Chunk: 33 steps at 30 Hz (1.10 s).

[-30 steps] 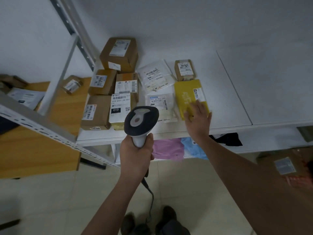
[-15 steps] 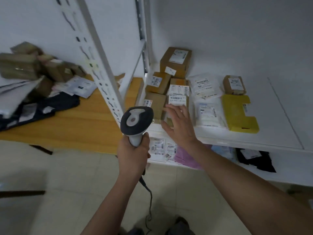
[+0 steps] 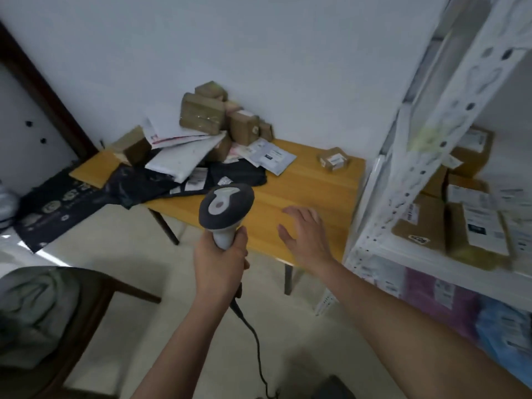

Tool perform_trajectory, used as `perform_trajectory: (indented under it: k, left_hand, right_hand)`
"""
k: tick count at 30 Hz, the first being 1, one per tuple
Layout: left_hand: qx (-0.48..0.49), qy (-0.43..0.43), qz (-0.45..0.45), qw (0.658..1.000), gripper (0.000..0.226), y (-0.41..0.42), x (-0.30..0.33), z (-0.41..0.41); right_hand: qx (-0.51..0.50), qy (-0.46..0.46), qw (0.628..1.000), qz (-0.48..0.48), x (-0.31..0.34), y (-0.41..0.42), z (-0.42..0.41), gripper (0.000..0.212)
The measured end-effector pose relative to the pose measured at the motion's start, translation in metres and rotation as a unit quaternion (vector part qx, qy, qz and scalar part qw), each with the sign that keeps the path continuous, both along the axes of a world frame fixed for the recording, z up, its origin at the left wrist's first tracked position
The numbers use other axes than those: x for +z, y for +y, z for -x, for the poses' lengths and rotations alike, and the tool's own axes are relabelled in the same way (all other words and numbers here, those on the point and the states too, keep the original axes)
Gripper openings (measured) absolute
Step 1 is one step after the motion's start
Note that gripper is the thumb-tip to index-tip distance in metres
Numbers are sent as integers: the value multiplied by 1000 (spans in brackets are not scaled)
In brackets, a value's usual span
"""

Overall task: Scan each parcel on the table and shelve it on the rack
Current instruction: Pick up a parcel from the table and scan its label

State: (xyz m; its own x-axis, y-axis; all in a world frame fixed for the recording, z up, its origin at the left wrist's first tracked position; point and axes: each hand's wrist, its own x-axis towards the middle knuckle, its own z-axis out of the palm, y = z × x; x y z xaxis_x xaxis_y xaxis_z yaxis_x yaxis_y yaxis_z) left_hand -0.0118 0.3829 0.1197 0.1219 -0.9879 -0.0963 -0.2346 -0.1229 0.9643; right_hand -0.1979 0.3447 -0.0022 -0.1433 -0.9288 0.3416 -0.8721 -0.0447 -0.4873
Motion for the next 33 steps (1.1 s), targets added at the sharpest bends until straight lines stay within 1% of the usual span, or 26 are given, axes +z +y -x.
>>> perform_trajectory:
  k: [5,12,17,20,22,26,28,30,32,33]
  left_hand:
    - [59,16,13,998,20,-51,8,-54]
    - [96,20,11,995,23,-133,2,-89]
    - [105,14,10,994,24,-225,-10,-90]
    - [111,17,-9,994,21,-288,-19,-83]
    - [116,9,-23,993,21,-325,-24,-78]
    - [111,-12,-45,993,26,-389,-33,-69]
    - [110,-12,-53,992,25,-414,-39,-65]
    - [107,-11,-64,992,23,-434,-46,-63]
    - [101,-11,-78,992,21,-449,-53,-61]
    - [100,-11,-85,991,21,-455,-57,-61]
  right_hand:
    - [20,0,999,-45,9,-66,-44,37]
    - [12,-31,996,-86,-3,-179,-66,38]
    - [22,-47,994,-98,-12,-295,-73,39]
    - [36,-80,990,-107,-15,-375,-76,38]
    - [28,-107,986,-121,-14,-426,-74,39]
    - [23,-99,986,-132,-5,-522,-69,48]
    - [7,-105,985,-137,-3,-561,-69,57]
    - [-30,-142,978,-151,-3,-594,-69,65]
    - [-104,-212,956,-174,-5,-621,-66,70]
    - [-153,-264,932,-196,-7,-631,-64,72]
